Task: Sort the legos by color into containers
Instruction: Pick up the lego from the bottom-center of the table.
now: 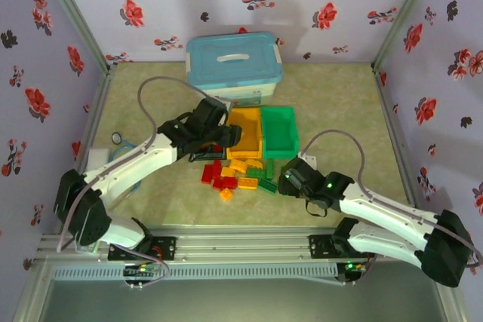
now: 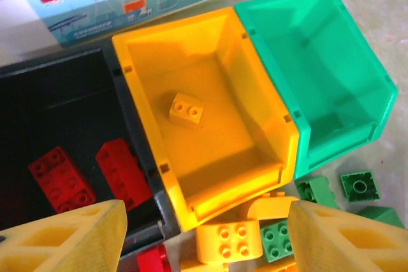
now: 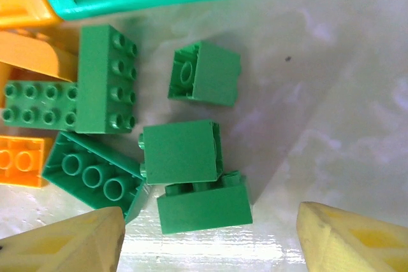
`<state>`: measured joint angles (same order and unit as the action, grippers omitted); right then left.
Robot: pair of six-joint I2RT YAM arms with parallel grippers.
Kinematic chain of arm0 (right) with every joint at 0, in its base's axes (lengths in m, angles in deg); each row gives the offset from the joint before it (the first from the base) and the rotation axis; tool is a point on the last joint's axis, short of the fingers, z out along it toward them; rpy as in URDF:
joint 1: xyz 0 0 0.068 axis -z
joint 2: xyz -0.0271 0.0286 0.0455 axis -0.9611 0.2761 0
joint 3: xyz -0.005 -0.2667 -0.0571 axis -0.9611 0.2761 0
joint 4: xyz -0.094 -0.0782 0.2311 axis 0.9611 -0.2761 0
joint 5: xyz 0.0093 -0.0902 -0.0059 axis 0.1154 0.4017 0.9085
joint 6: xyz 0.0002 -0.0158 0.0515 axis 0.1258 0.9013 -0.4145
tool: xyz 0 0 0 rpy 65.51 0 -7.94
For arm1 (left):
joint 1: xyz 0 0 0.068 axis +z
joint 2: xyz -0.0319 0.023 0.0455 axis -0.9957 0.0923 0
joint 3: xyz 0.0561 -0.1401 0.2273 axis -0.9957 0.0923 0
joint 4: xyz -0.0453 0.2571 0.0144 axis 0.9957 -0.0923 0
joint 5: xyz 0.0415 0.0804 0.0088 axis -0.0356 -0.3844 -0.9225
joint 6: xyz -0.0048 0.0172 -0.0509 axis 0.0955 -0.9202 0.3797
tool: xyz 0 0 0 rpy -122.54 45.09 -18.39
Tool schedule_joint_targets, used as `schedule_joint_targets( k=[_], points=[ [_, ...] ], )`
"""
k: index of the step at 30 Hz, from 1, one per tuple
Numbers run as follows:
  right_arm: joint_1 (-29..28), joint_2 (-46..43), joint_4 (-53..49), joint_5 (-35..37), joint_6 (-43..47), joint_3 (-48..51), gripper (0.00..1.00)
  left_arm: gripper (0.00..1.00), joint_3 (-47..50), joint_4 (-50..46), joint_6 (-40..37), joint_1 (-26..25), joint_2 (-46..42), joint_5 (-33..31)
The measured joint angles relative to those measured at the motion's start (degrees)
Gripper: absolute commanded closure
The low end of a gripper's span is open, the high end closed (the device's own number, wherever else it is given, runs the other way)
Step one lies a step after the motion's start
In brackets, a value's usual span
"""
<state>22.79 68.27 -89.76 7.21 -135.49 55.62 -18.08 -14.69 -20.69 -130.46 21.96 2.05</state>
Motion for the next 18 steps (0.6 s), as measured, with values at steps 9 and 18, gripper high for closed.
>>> schedule_joint_targets(
  k=[9, 18],
  points=[
    [-0.35, 7.21, 4.15, -1.99, -1.55, 1.38, 0.31, 0.33, 11.41, 0.28, 2.32, 0.00, -7.45, -0.07],
    [-0.35, 13.07, 7.41, -1.92, -2.91, 2.29, 0.49, 0.34, 18.36, 0.83, 4.70, 0.00, -12.35, -0.63]
  ],
)
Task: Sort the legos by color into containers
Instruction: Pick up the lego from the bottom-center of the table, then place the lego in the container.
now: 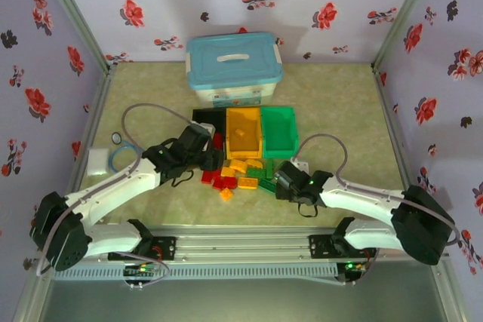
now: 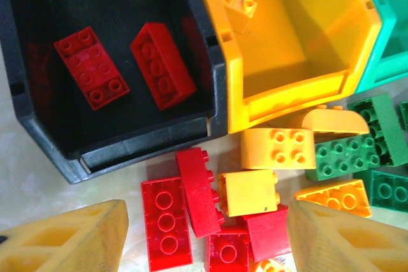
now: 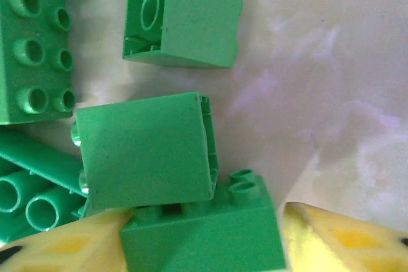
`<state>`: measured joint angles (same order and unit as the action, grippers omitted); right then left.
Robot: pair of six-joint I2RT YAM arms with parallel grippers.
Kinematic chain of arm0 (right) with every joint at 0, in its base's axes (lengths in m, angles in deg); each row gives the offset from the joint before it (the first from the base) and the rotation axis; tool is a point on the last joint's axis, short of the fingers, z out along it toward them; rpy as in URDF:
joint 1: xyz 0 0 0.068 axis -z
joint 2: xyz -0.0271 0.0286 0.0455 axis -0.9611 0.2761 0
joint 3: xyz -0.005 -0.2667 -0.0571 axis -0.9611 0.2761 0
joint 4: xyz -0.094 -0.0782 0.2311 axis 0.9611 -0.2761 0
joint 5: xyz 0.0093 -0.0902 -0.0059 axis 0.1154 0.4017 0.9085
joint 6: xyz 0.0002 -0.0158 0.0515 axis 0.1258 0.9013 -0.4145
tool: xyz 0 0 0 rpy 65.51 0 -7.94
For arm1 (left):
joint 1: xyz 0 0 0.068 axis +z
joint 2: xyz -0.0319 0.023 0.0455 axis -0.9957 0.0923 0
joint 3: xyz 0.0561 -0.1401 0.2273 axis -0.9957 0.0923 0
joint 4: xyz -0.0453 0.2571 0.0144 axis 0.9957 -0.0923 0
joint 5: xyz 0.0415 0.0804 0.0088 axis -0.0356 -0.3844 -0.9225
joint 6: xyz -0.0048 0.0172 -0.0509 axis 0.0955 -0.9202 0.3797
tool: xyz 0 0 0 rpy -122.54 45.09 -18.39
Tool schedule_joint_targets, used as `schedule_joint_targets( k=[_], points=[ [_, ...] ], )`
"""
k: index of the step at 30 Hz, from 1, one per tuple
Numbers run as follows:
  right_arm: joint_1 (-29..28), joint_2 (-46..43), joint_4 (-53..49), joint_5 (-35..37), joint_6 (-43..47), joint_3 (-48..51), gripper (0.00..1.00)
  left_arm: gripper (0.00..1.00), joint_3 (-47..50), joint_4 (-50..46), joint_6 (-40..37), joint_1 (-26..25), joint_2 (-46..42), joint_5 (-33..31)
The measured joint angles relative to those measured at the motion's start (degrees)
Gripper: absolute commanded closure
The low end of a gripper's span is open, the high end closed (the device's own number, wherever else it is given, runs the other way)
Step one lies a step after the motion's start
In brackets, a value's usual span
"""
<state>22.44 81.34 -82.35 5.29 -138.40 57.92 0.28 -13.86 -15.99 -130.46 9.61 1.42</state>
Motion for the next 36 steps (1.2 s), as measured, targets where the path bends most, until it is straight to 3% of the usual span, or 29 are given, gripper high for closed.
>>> schedule_joint_targets(
  k=[5, 12, 19, 33, 35, 36],
  points=[
    [-0.33, -0.17, 0.94, 0.44, -0.66, 0.07, 0.61, 0.33, 4.00, -0.09, 0.90, 0.00, -3.48, -0.79],
    [-1.36, -4.63, -3.98, 2.14, -0.13, -2.08, 0.62, 0.34, 9.44, -0.26, 3.10, 0.00, -7.98, -1.75],
    [2.23, -6.97, -9.62, 6.67, 5.95, -14.67, 0.61, 0.35, 15.15, -1.03, 6.78, -1.73, -9.68, -2.80],
    [14.19, 18.51, -10.03, 1.64, 20.28, -37.64, 0.60, 0.35, 22.47, -1.16, 15.43, -10.14, -18.29, -4.44],
    [15.13, 21.90, -9.90, 0.76, 21.24, -38.91, 0.52, 0.35, 23.26, -1.14, 16.44, -11.72, -19.47, -4.63],
    [15.34, 23.10, -9.81, 0.42, 21.35, -39.28, 0.41, 0.35, 23.47, -1.03, 16.76, -12.37, -19.98, -4.79]
  ],
)
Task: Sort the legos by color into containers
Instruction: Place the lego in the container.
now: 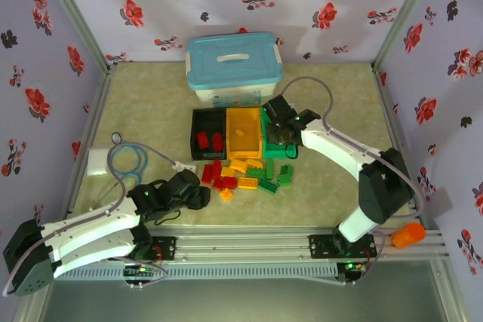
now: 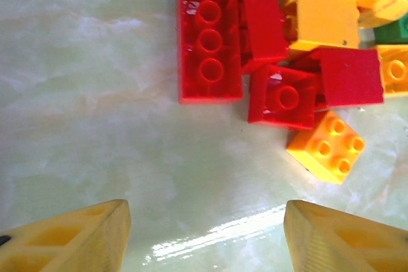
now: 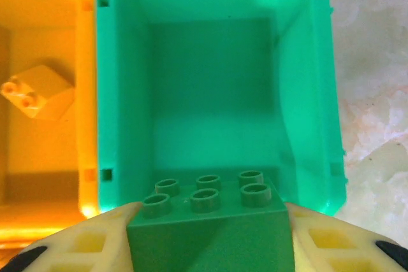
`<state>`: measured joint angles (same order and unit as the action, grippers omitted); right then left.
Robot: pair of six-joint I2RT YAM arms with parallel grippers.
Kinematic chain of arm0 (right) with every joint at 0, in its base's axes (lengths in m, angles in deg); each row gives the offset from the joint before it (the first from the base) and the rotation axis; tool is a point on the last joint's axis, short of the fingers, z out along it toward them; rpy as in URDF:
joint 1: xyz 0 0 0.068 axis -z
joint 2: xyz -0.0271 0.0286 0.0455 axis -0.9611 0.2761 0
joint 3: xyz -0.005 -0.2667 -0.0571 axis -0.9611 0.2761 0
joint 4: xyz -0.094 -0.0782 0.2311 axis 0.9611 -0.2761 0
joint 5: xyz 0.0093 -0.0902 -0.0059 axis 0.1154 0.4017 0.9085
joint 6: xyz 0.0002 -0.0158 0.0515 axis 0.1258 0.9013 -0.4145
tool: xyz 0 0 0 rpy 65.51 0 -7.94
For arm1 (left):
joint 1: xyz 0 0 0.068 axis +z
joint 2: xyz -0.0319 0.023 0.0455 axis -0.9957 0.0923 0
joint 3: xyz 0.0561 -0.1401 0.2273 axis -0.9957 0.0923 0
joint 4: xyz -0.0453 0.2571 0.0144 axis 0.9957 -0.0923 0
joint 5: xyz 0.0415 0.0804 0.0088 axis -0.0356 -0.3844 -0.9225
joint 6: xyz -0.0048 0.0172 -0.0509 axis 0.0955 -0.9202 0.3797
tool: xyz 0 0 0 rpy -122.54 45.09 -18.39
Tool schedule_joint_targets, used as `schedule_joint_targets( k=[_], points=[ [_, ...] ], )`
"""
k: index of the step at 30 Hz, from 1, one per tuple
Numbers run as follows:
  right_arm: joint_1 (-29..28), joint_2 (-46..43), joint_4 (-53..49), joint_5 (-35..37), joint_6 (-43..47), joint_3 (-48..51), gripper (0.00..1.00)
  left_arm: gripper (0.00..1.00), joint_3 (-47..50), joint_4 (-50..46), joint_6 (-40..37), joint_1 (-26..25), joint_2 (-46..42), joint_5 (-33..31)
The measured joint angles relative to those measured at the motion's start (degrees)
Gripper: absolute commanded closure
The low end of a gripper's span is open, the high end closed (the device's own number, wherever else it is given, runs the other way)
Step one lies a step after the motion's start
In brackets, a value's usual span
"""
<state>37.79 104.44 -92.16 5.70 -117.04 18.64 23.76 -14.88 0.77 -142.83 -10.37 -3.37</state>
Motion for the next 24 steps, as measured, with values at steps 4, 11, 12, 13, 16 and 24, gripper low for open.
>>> schedule_joint_targets(
  k=[4, 11, 12, 13, 16, 24],
  points=[
    [0.31, 2.89, 0.02, -1.11, 0.96, -1.09, 0.12, 0.35, 0.61, 1.16, 0.70, -1.66, -1.40, -0.24],
    [0.04, 0.24, 0.90, -1.36, 0.98, -0.52, 0.10, 0.33, 0.66, 4.28, 0.90, -2.05, 0.61, -0.15],
    [0.02, -1.16, 1.05, -1.33, 0.87, -0.02, 0.11, 0.33, 0.63, 4.98, 0.90, -2.10, 1.75, -0.02],
    [-0.15, -2.62, 1.29, -1.36, 0.83, 0.55, 0.11, 0.33, 0.63, 5.73, 0.90, -2.12, 2.89, 0.31],
    [-0.52, -6.71, 2.05, -1.36, 0.59, 1.97, 0.12, 0.33, 0.52, 7.65, 0.90, -2.64, 6.60, 1.03],
    [-1.11, -13.40, 3.80, -1.36, -0.70, 8.33, 0.14, 0.32, -2.19, 10.95, 0.63, -4.87, 15.65, 2.01]
  ],
)
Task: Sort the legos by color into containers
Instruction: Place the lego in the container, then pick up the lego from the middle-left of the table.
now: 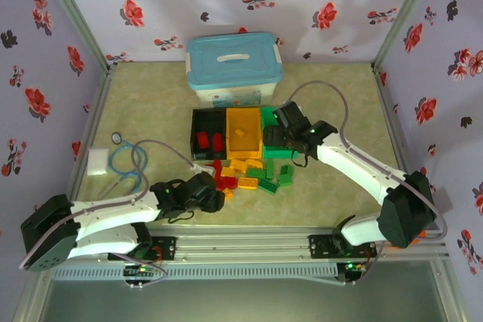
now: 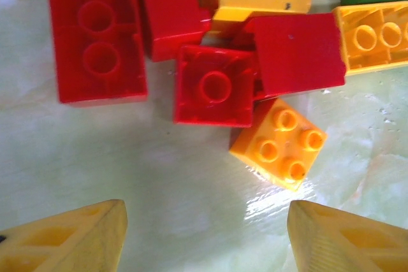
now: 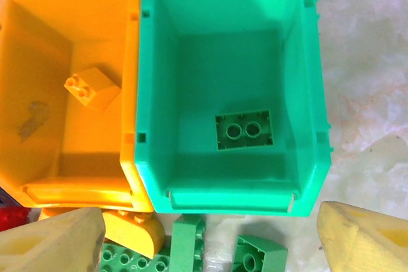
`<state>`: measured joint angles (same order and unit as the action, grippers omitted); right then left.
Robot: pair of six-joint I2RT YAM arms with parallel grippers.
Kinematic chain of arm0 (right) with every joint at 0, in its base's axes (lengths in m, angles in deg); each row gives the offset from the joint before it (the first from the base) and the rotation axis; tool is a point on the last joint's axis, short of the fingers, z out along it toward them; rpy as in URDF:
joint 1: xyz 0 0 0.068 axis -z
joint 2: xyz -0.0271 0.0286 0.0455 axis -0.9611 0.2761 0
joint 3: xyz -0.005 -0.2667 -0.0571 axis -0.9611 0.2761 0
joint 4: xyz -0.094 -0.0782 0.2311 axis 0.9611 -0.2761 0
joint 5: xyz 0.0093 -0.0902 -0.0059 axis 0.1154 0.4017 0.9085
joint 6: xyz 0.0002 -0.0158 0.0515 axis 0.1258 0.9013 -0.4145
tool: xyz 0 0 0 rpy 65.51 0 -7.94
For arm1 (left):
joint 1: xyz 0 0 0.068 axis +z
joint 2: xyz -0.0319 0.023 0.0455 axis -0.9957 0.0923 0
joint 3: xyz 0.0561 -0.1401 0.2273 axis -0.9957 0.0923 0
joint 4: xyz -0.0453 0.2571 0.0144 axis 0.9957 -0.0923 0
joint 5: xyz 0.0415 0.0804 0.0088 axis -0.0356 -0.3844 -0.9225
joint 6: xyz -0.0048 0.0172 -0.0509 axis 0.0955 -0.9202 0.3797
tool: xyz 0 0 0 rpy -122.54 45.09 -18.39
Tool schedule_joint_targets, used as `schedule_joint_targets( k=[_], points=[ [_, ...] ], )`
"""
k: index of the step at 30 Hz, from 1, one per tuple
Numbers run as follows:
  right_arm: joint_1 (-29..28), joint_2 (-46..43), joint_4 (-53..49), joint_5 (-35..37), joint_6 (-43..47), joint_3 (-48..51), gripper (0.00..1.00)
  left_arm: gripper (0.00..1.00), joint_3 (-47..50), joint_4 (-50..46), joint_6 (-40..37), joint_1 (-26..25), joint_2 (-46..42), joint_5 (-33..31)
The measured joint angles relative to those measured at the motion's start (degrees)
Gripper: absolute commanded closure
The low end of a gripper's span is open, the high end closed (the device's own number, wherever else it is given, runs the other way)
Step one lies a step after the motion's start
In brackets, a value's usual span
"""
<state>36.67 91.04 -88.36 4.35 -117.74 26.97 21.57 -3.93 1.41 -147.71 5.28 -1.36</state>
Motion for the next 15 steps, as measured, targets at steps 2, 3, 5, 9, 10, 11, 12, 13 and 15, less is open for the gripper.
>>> schedule_joint_targets(
  k=[2, 3, 5, 9, 10, 11, 12, 13, 15],
  points=[
    [0.00, -1.38, 0.57, 0.00, -0.68, 1.95, 0.15, 0.33, -1.09, 1.03, -0.07, -0.46, 2.40, 0.02],
    [0.00, -1.92, 0.92, 0.00, -0.92, 2.67, 0.15, 0.32, -1.57, 1.40, -0.15, -0.63, 3.43, 0.17],
    [0.00, -3.32, 1.60, 0.02, -1.40, 4.22, 0.15, 0.33, -2.69, 2.12, -0.33, -0.94, 5.86, 0.35],
    [0.00, -5.53, 2.23, 0.07, -2.14, 6.23, 0.16, 0.35, -5.09, 2.47, -0.92, -1.36, 10.16, 0.42],
    [0.00, -6.08, 2.49, 0.07, -2.38, 6.82, 0.16, 0.35, -5.68, 2.54, -1.01, -1.51, 11.10, 0.39],
    [0.00, -6.60, 2.71, 0.09, -2.51, 7.43, 0.16, 0.35, -6.32, 2.60, -1.09, -1.64, 12.15, 0.42],
    [0.00, -7.06, 2.84, 0.09, -2.56, 7.98, 0.16, 0.36, -6.84, 2.69, -1.11, -1.73, 13.07, 0.44],
    [0.00, -7.52, 2.99, 0.09, -2.60, 8.57, 0.16, 0.36, -7.39, 2.75, -1.14, -1.77, 14.01, 0.42],
    [0.00, -8.20, 3.15, 0.09, -2.99, 9.55, 0.16, 0.38, -8.26, 2.91, -1.29, -1.84, 15.65, 0.42]
  ],
)
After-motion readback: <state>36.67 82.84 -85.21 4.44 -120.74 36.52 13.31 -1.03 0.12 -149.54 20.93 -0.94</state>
